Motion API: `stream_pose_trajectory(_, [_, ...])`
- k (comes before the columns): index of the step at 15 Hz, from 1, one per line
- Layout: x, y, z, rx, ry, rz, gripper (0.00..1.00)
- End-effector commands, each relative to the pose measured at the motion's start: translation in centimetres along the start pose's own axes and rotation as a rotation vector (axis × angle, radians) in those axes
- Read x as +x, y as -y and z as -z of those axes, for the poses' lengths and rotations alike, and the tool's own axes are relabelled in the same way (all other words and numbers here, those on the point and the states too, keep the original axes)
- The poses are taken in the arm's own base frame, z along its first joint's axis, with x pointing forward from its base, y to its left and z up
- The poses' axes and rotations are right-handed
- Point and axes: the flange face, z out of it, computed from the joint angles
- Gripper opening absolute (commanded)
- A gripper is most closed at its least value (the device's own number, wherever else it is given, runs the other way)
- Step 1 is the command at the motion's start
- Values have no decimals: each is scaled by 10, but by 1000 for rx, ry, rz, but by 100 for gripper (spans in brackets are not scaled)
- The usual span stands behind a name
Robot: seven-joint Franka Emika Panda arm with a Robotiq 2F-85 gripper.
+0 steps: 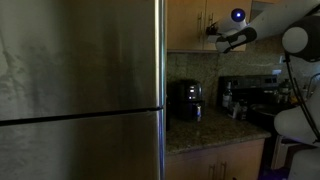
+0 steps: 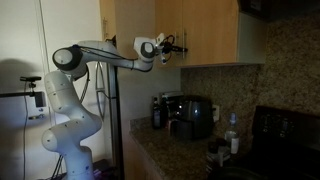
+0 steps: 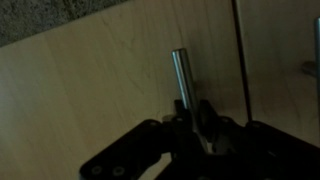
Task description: Open the right door of the cabinet above the air fryer
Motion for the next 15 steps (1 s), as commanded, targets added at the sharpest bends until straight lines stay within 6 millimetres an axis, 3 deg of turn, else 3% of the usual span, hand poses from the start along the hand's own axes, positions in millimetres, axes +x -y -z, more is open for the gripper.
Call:
stream_pose_trajectory(1, [5,-17,8,-81,-84,75,1])
stream_pose_trajectory(9, [36,-51,48,-202,-120,266,0])
stream_pose_trajectory(15, [31,-67,74,-223,-104,296,0])
